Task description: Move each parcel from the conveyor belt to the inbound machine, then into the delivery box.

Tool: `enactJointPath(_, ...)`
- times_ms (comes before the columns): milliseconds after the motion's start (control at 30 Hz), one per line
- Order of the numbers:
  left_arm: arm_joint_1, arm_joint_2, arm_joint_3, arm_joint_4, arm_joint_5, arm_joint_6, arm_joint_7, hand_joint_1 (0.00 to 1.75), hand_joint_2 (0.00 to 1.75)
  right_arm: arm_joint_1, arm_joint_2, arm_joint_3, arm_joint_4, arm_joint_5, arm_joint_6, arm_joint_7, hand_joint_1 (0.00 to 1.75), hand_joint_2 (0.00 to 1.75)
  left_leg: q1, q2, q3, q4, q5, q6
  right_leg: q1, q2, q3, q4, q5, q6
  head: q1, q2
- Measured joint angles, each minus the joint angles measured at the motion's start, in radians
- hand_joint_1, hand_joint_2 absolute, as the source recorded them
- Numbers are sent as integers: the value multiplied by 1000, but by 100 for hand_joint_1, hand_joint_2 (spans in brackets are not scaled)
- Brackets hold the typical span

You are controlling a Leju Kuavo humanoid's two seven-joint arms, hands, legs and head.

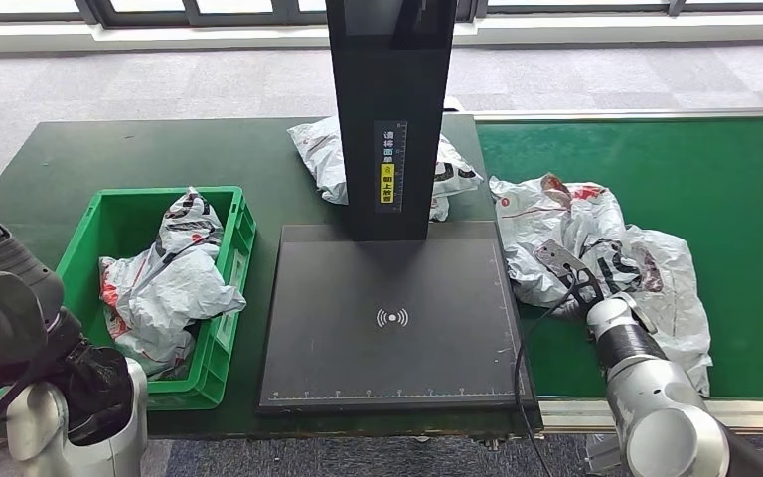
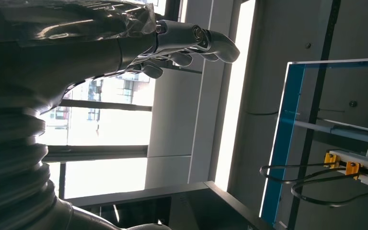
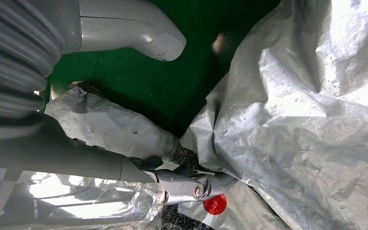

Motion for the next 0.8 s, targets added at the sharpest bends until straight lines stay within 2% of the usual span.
enactJointPath(33, 0, 0, 0, 0, 0, 0, 0, 0, 175, 0, 0, 0, 0, 0, 0, 0, 0, 175, 0, 0, 0, 0, 0, 0, 0, 0, 0, 0, 0, 0, 0, 0)
enactJointPath(167, 0, 1, 0, 0, 0, 0, 0, 0, 175, -1, 0, 2, 0, 0, 5, 0, 175, 175, 0, 0, 0, 0, 0, 0, 0, 0, 0, 0, 0, 0, 0, 0)
enactJointPath(333, 4, 2, 0, -1, -2, 8, -1, 0, 175, -1, -1, 11, 0, 0, 38, -4, 175, 175, 0, 0, 0, 0, 0, 0, 0, 0, 0, 0, 0, 0, 0, 0)
enactJointPath(800, 21, 4, 0, -8, -5, 10, -1, 0, 175, -1, -6, 17, 1, -7, 33, -26, 175, 175, 0, 0, 0, 0, 0, 0, 0, 0, 0, 0, 0, 0, 0, 0)
